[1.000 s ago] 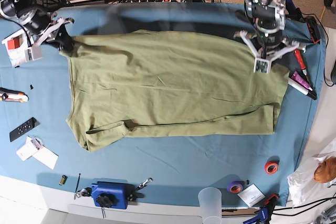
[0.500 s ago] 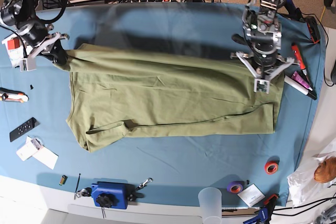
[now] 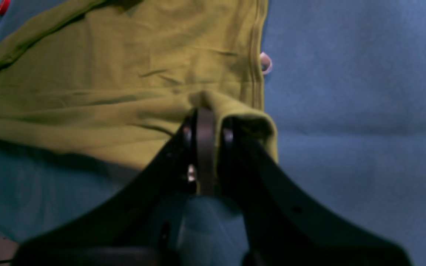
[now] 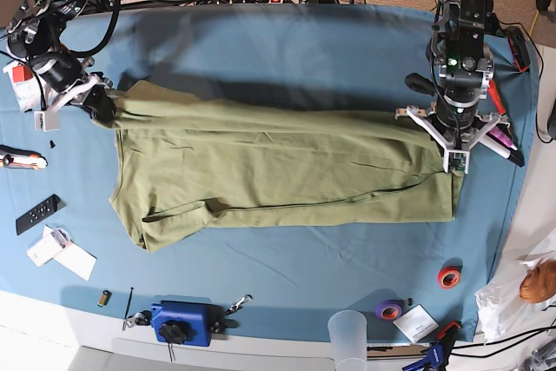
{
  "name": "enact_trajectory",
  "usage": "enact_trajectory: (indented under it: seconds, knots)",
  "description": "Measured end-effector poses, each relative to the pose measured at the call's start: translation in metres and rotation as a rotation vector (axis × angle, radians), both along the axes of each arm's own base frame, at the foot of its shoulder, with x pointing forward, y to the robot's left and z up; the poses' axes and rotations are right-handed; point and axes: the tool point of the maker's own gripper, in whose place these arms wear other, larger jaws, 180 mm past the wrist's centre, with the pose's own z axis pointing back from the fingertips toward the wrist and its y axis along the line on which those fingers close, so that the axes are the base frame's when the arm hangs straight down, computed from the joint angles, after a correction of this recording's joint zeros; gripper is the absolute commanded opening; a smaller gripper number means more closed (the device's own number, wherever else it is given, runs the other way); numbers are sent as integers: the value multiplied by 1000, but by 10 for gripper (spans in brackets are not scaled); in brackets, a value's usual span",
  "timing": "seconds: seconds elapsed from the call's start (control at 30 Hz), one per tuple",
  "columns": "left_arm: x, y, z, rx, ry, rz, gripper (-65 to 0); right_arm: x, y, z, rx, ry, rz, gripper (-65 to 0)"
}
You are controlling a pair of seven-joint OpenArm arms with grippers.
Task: Layout the t-shirt on the table in an organized manner, then fold the t-shirt properly
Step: 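Lower the shirt flat onto the table with both grippers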
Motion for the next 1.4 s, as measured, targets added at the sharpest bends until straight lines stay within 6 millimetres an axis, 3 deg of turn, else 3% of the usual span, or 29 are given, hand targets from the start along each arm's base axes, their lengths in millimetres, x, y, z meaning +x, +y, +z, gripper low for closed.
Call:
enact_trajectory:
  seconds: [0.13, 0.33, 0.5, 0.8, 1.03, 1.37, 1.4]
  knots:
    - [13, 2, 5, 1, -22, 4, -650, 0, 0, 0, -1, 0, 0, -650]
    - [23, 14, -24, 6, 55, 38, -650, 8, -4, 3, -27, -5, -7, -650]
    - [32, 16, -19, 6, 40, 42, -650, 26, 1, 4, -91, -5, 19, -650]
    - [37, 13, -16, -11, 31, 34, -650, 50, 24, -13, -303, 24, 133, -650]
    - [42, 6, -11, -2, -8, -24, -650, 70, 25, -7, -383, -10, 114, -650]
    - [43, 6, -23, -26, -7, -24, -650, 76, 24, -1, -384, -41, 100, -650]
    - [44, 6, -23, -25, -11, -24, -604, 75, 24, -1, -385, -36, 100, -650]
